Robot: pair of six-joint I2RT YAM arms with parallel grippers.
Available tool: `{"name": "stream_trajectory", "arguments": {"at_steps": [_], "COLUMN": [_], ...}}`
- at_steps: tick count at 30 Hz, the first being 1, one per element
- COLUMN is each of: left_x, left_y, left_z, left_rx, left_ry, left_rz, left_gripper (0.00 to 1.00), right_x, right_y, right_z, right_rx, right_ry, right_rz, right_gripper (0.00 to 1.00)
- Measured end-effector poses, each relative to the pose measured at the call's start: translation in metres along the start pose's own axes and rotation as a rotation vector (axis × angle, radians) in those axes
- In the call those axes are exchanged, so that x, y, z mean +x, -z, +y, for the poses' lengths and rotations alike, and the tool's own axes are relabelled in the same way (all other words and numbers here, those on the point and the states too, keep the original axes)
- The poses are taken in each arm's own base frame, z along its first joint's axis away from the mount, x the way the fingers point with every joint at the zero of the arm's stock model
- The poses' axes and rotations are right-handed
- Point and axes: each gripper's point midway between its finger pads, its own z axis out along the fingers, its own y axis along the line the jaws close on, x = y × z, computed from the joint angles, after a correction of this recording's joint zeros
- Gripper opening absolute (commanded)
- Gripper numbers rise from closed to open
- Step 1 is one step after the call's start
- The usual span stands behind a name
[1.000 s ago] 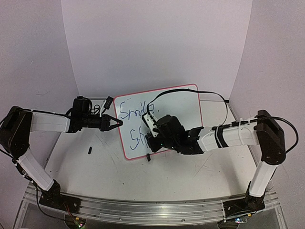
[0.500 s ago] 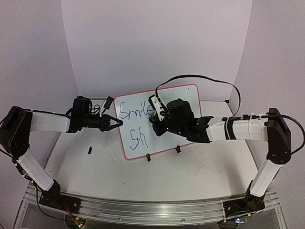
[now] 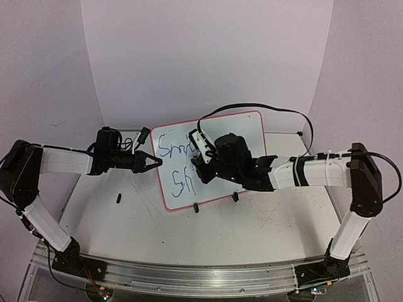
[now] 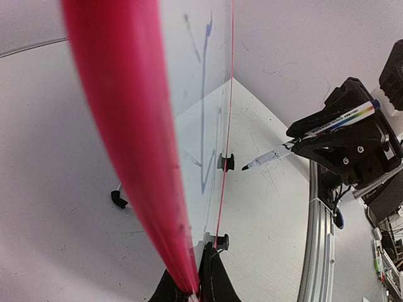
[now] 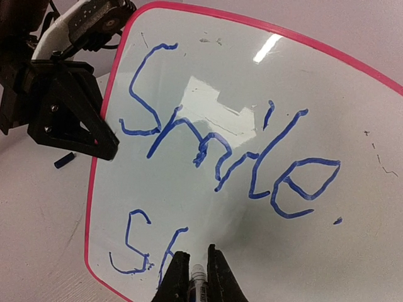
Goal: Write a sentence on the whiteboard
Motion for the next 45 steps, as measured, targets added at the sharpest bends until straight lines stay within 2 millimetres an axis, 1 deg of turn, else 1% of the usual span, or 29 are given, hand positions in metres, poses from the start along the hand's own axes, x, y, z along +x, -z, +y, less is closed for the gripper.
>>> {"name": "stream_trajectory", "arguments": {"at_steps": [9, 16, 25, 34, 40, 45], "left_x": [0.000, 0.000, 0.000, 0.000, 0.000, 0.000], "left_y": [-0.001, -0.001, -0.001, -0.002, -0.002, -0.002], "left_z": [-0.001, -0.001, -0.001, -0.001, -0.001, -0.001], "left_rx": [0.002, 0.001, 0.000, 0.000, -0.003, -0.002], "left_ry": [-0.002, -0.003, -0.004, -0.004, -0.004, -0.004], "left_rz": [0.000, 0.001, 0.001, 0.001, 0.001, 0.001], "left_gripper": [0.00, 0.00, 0.00, 0.00, 0.00, 0.00], "right_x": [0.002, 0.016, 0.012, 0.014, 0.022, 0.023], "right_y": [-0.002, -0.011, -0.014, -0.015, -0.015, -0.014], "right_z": [-0.002, -0.002, -0.006, -0.008, -0.007, -0.006], "right_rx": [0.012, 0.028, 0.052, 0.073, 0.071, 0.068], "right_ry": [0.010, 0.023, 0.023, 0.023, 0.023, 0.025], "right_rz": [0.004, 0.036, 0.031, 0.035, 0.050, 0.052], "right_gripper": [0.00, 0.00, 0.00, 0.00, 0.00, 0.00]}}
